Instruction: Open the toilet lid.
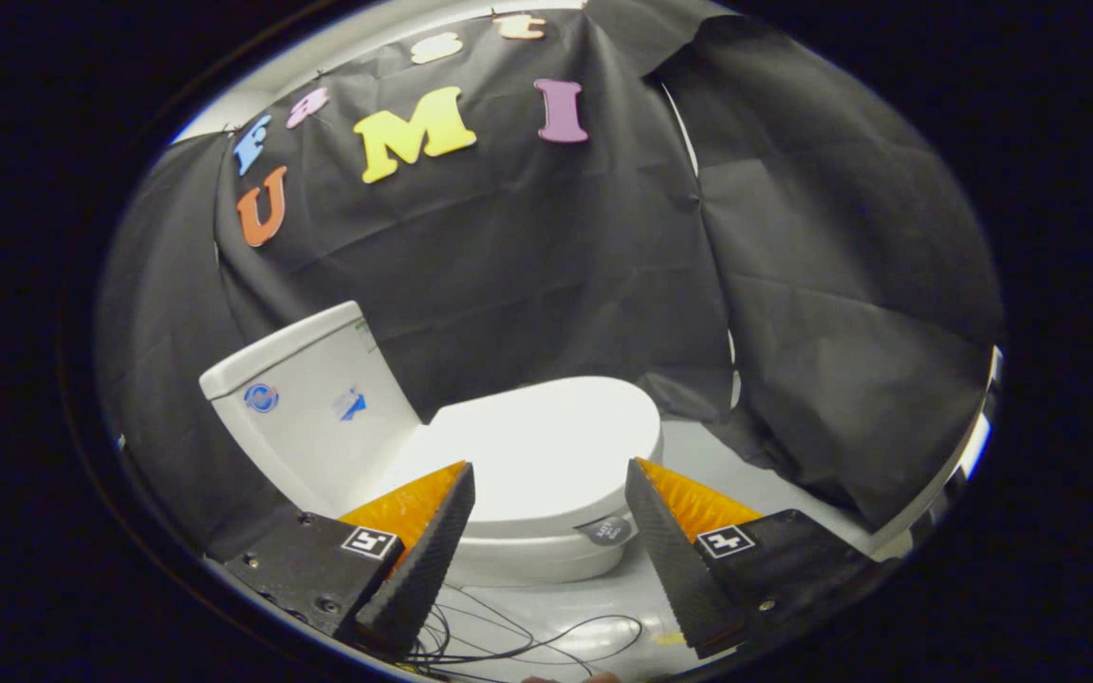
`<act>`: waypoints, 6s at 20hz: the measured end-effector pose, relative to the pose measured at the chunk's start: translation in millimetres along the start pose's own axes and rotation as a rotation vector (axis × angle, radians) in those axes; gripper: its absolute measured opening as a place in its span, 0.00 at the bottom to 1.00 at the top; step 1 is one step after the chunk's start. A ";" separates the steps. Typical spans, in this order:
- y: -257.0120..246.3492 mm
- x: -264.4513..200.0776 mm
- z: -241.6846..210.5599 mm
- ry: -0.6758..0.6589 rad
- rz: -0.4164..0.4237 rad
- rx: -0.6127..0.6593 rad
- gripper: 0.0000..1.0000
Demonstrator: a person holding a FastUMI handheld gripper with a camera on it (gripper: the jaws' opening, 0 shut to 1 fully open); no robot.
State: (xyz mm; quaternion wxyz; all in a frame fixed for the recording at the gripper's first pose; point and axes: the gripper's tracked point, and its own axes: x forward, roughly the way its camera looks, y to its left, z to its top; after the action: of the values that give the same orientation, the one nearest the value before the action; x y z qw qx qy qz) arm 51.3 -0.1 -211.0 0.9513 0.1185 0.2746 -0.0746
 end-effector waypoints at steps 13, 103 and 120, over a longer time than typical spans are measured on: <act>-45.7 78.2 -79.7 0.212 -0.021 0.355 0.96; 134.6 47.8 65.7 0.119 0.043 0.181 0.04; 216.2 49.0 73.5 0.076 0.028 -0.019 0.07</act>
State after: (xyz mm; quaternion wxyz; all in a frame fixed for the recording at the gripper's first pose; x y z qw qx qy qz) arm 174.3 184.3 -137.3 0.9423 0.1162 0.3093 -0.0542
